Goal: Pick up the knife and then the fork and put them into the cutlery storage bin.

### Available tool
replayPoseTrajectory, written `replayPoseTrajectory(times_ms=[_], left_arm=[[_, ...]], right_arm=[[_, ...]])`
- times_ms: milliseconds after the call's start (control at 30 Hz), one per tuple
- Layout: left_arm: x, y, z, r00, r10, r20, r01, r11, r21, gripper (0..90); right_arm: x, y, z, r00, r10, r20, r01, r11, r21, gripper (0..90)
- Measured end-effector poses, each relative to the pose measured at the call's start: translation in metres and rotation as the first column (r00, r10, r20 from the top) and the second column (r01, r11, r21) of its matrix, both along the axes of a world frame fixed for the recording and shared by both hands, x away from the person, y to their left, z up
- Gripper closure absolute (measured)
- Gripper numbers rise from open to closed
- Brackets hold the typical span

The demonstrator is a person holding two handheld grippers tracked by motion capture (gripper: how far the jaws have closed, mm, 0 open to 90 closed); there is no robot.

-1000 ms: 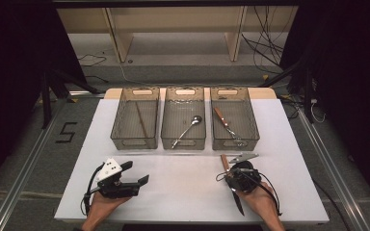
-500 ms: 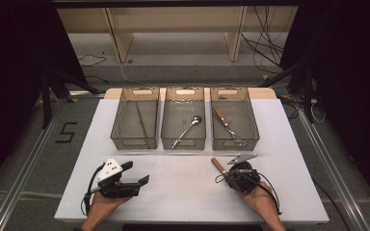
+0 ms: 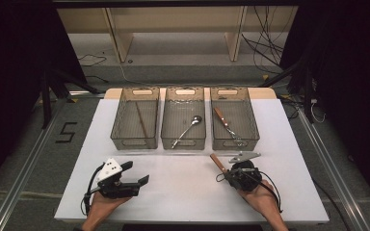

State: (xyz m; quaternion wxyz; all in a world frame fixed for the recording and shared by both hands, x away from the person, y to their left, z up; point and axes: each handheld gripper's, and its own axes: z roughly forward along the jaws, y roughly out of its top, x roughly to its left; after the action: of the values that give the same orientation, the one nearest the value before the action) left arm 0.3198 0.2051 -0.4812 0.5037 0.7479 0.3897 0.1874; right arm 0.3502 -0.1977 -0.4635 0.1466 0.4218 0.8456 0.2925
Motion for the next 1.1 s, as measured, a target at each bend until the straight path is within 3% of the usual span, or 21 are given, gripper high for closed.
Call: replayPoseTrajectory(times_ms=[267, 567, 767, 1100], left_arm=[[0.000, 0.000, 0.000, 1.0000, 0.000, 0.000, 0.000, 1.0000, 0.000, 16.3], [0.000, 0.000, 0.000, 1.0000, 0.003, 0.000, -0.003, 1.0000, -0.001, 16.3], [0.000, 0.001, 0.000, 1.0000, 0.003, 0.005, -0.003, 1.0000, -0.002, 16.3], [0.000, 0.002, 0.000, 1.0000, 0.007, 0.004, -0.007, 0.9999, -0.012, 16.3]], right_arm=[[0.000, -0.007, 0.016, 0.9995, 0.000, 0.031, -0.002, 0.9971, 0.076, 77.5], [0.004, -0.011, 0.034, 0.9976, -0.007, 0.068, -0.002, 0.9925, 0.123, 77.5], [0.020, -0.019, 0.054, 0.9942, -0.044, 0.098, 0.027, 0.9847, 0.172, 77.5], [0.061, -0.026, 0.082, 0.9897, -0.099, 0.103, 0.074, 0.9712, 0.226, 77.4]])
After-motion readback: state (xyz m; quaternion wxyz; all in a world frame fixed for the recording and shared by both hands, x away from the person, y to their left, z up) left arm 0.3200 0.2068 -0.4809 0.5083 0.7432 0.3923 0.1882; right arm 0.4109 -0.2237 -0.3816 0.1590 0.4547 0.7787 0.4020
